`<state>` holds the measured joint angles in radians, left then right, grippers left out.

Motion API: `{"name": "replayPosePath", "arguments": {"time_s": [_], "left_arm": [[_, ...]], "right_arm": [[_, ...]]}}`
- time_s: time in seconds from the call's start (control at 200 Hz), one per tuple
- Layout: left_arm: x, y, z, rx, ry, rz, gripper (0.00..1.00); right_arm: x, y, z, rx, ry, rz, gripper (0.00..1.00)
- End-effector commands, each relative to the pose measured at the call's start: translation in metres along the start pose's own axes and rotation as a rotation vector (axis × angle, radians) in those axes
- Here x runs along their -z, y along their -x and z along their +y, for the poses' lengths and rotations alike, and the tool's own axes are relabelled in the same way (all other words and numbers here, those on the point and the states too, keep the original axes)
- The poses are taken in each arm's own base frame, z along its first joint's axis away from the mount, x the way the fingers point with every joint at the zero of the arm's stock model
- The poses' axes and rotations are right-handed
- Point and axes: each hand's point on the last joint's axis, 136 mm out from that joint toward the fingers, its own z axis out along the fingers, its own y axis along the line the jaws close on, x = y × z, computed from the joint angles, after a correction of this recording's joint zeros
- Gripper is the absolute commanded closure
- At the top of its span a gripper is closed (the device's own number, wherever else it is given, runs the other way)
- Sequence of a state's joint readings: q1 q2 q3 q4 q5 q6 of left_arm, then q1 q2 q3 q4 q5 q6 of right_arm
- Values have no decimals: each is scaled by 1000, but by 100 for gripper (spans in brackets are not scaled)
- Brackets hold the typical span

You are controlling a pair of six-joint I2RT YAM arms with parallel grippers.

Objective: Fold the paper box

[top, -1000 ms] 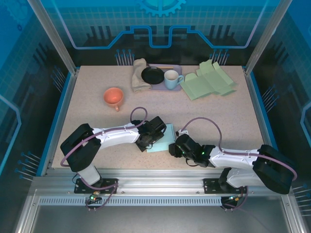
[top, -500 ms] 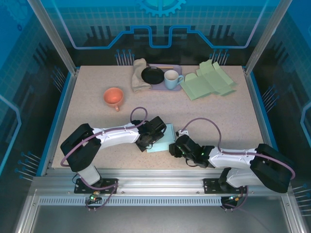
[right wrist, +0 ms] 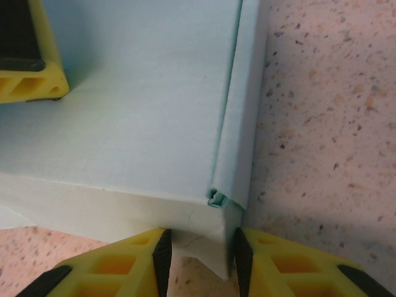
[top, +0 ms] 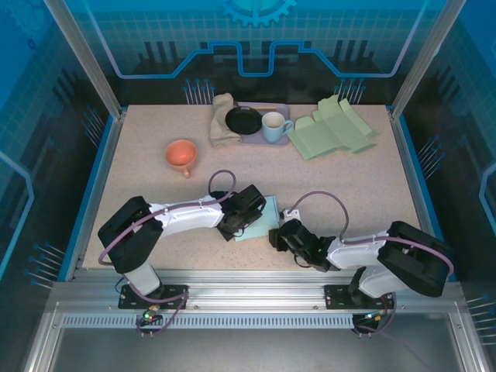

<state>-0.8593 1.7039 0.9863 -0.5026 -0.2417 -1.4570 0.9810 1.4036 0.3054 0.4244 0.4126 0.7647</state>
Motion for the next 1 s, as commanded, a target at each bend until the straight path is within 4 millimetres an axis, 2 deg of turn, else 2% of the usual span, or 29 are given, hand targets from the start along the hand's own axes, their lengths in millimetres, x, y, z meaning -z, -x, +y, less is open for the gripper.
{"name": "replayPosePath", "arguments": {"time_s": [0.0,0.24,0.355,0.565,0.695,0.78,0.835,0.995], "left_arm": [[-39,-21,118,-98,436,87,12],[-39,-19,125,-107,457,75,12],[-39,-16,127,-102,463,62,12],[-43,-14,127,-90,467,56,12],[-46,-14,128,-87,475,61,12],[-46,-14,128,-86,478,61,12],[-46,-14,128,-87,478,61,12],[-46,-14,128,-83,478,61,12]], "right_arm": [[-5,-13,-23,77,-106,-18,64],[-7,-14,-29,101,-175,-56,58],[-3,-13,-26,65,-169,-40,51],[17,-7,-20,24,-148,-26,43],[33,-1,-15,25,-125,-24,42],[41,2,-9,20,-97,-25,47],[44,4,-5,12,-82,-22,55],[43,11,12,24,-38,-19,68]]}}
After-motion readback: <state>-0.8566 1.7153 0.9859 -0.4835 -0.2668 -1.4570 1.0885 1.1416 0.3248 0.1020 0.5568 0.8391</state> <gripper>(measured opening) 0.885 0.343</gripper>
